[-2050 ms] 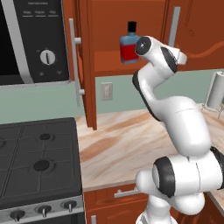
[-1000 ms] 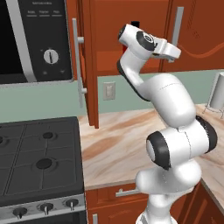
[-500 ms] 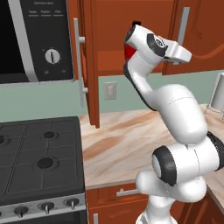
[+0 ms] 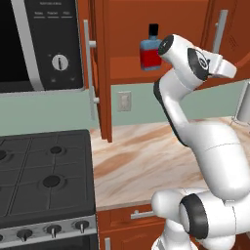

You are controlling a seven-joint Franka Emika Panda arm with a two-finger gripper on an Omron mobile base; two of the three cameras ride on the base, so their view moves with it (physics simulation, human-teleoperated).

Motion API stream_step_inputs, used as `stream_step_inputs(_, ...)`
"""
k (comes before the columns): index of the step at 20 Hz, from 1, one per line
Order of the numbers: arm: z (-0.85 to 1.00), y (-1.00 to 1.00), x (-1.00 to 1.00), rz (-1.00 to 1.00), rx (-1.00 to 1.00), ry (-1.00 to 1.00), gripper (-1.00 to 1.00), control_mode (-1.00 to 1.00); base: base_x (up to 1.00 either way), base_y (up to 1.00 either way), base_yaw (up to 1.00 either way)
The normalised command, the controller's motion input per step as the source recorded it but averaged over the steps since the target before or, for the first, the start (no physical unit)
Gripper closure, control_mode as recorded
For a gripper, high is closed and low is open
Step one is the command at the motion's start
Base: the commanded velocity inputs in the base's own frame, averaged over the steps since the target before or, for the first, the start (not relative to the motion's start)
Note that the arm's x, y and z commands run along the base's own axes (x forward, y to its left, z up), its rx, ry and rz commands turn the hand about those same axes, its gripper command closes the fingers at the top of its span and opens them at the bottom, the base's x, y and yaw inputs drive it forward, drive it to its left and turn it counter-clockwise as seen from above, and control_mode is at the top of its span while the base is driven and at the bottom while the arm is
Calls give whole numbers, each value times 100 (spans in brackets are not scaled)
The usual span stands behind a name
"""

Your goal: Open the cabinet directly in front. Then move the liquor and the mug to the dining counter with the candle on it.

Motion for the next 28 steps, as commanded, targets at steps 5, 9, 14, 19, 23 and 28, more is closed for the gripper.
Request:
stream_step_inputs(5, 25, -100, -94, 0, 6, 0, 100, -100, 0, 0, 0)
stream_step_inputs(9, 28, -100, -92, 0, 9, 0, 100, -100, 0, 0, 0)
stream_step_inputs(14, 24, -100, -82, 0, 11, 0, 100, -100, 0, 0, 0)
stream_step_inputs(19, 23, -87, -84, 0, 12, -1, 100, -100, 0, 0, 0)
stream_step_inputs(23, 22, -18, -100, 3, 9, -9, 100, -100, 0, 0, 0)
stream_step_inputs(28, 21, 18, -100, 7, 1, -20, 100, -100, 0, 0, 0)
